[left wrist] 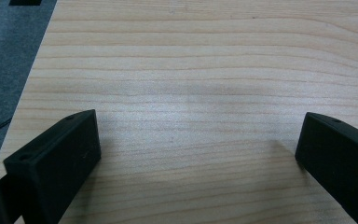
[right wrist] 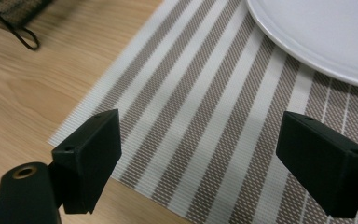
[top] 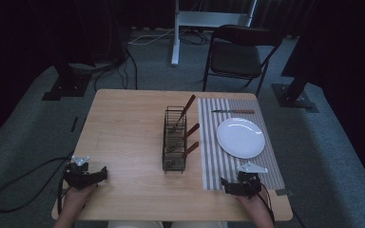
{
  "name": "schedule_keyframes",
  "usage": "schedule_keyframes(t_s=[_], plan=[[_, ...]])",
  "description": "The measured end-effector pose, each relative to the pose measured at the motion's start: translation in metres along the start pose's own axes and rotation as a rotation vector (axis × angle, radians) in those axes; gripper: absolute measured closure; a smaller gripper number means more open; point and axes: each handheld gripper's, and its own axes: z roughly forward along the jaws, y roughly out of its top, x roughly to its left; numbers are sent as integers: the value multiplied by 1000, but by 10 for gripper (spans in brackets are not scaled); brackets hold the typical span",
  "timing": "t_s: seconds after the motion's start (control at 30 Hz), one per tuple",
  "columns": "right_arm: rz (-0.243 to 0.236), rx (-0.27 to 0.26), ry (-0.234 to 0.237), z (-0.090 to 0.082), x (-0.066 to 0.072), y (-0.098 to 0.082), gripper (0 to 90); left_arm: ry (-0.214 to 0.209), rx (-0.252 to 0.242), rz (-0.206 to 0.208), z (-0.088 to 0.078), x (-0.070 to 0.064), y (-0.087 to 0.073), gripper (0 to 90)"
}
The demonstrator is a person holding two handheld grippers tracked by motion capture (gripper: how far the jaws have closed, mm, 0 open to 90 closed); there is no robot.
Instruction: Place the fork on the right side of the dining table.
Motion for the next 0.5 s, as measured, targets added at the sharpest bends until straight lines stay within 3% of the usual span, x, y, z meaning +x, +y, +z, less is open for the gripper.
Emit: schedule_keyframes(t_s=[0.5], plan=[[-8, -45, 35, -14, 3, 15, 148, 0, 0, 0, 0, 0, 0, 3]])
